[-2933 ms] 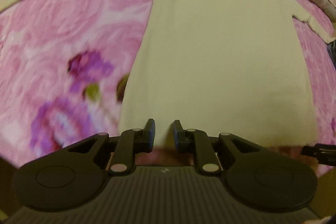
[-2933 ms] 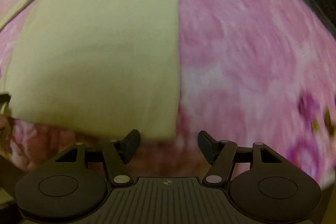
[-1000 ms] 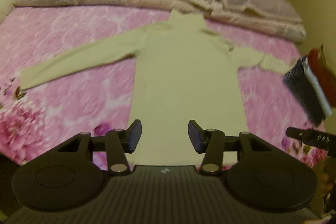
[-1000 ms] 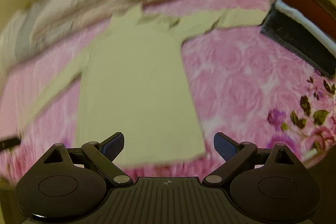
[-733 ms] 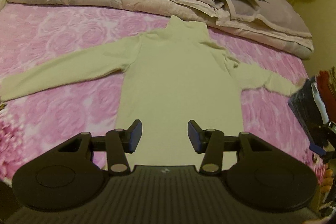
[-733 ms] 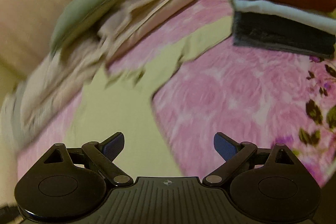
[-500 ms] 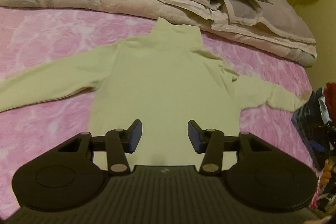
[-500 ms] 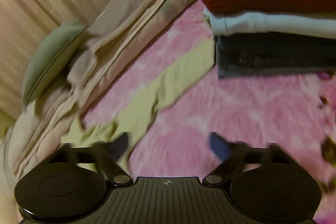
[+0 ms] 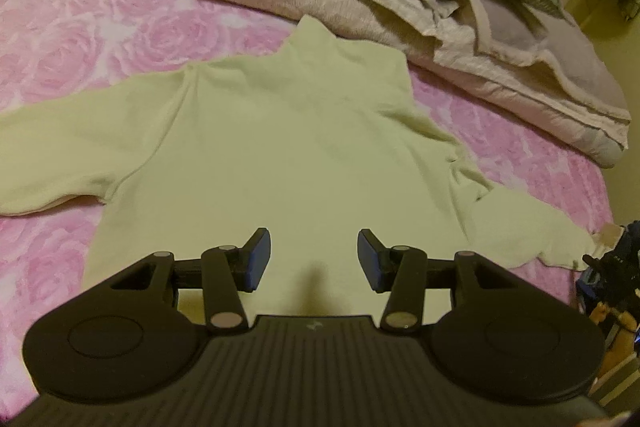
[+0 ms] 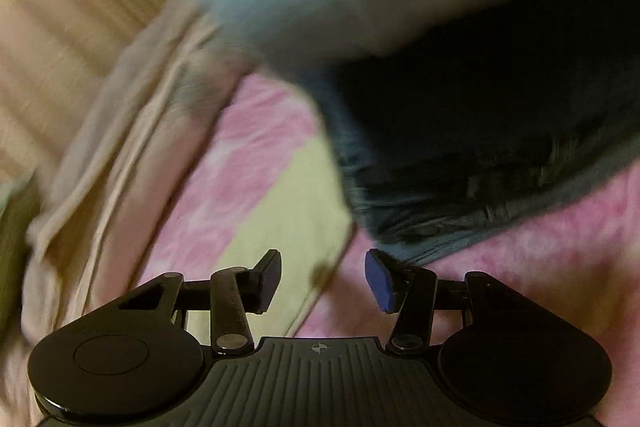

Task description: Fold clothes

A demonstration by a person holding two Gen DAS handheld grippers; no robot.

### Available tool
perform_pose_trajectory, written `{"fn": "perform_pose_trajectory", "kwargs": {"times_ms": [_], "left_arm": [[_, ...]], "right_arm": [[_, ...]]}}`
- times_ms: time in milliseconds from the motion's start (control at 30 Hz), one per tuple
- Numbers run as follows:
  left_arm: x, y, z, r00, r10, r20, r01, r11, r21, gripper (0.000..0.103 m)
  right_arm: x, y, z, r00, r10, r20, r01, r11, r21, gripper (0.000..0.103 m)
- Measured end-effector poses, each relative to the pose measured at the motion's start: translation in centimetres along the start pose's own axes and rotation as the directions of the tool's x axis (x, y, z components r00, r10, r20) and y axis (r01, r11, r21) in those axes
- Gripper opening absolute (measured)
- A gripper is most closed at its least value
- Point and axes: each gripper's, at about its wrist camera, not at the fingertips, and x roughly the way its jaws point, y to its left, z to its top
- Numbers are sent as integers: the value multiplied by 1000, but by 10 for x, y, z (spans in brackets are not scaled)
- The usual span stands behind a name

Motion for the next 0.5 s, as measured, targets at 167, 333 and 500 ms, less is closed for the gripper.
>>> {"fn": "perform_pose_trajectory", "kwargs": {"times_ms": [167,333,500], "left_arm": [[15,3,2,1000,-9,-19,10,1000,5,44],[7,18,3,1000,-28,1,28,1000,-8,44],[-18,54,7,999,-17,38,19,998,-60,44]], "right_arm": [[16,2,-5,999,1,52,-1,1000,13,26],[12,6,-3,998,-23,51,26,998,-54,2],[-39,70,-6,984,49,170,15,934,-357,2]]}}
